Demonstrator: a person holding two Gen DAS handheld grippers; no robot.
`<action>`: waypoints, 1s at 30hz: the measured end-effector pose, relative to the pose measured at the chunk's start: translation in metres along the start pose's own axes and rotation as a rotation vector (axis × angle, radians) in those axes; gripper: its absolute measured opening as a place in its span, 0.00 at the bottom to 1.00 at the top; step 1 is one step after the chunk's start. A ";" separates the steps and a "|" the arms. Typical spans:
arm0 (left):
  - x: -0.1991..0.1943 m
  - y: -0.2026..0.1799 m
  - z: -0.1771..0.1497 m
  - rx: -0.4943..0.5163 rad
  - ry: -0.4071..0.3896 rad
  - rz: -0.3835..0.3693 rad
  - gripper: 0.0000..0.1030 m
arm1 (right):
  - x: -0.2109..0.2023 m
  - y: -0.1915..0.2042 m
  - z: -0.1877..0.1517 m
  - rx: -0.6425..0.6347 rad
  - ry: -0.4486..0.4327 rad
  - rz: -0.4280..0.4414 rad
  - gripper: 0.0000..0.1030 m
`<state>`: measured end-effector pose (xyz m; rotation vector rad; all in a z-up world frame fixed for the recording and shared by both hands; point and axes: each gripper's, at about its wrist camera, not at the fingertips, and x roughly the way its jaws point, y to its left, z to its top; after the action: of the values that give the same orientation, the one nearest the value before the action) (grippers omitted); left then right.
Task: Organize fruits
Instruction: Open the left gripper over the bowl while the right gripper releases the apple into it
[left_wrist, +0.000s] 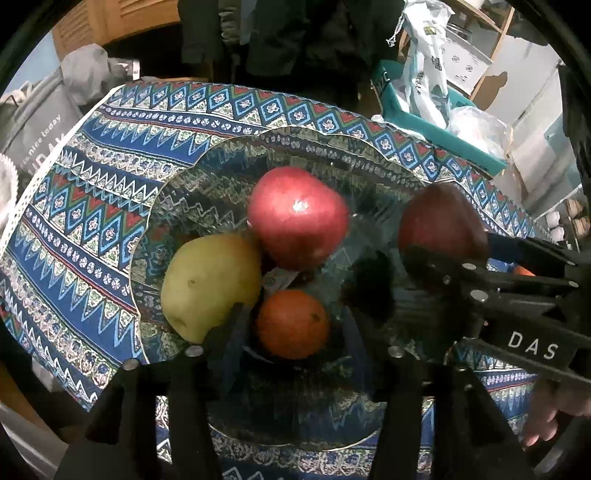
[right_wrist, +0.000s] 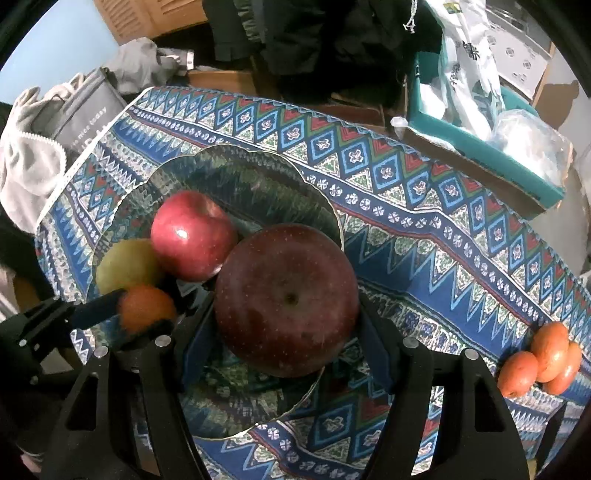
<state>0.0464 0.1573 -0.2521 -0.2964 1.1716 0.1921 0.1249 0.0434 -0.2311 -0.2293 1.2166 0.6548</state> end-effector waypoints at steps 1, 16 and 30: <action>-0.001 0.000 0.000 -0.002 -0.003 0.003 0.60 | -0.001 0.000 0.000 0.001 -0.005 0.008 0.72; -0.033 -0.004 0.006 0.001 -0.098 0.031 0.64 | -0.049 -0.004 0.004 0.024 -0.165 -0.064 0.71; -0.071 -0.032 0.010 0.045 -0.188 -0.003 0.64 | -0.112 -0.022 -0.003 0.073 -0.286 -0.137 0.71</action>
<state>0.0379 0.1312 -0.1792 -0.2350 0.9882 0.1865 0.1139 -0.0139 -0.1325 -0.1505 0.9391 0.5033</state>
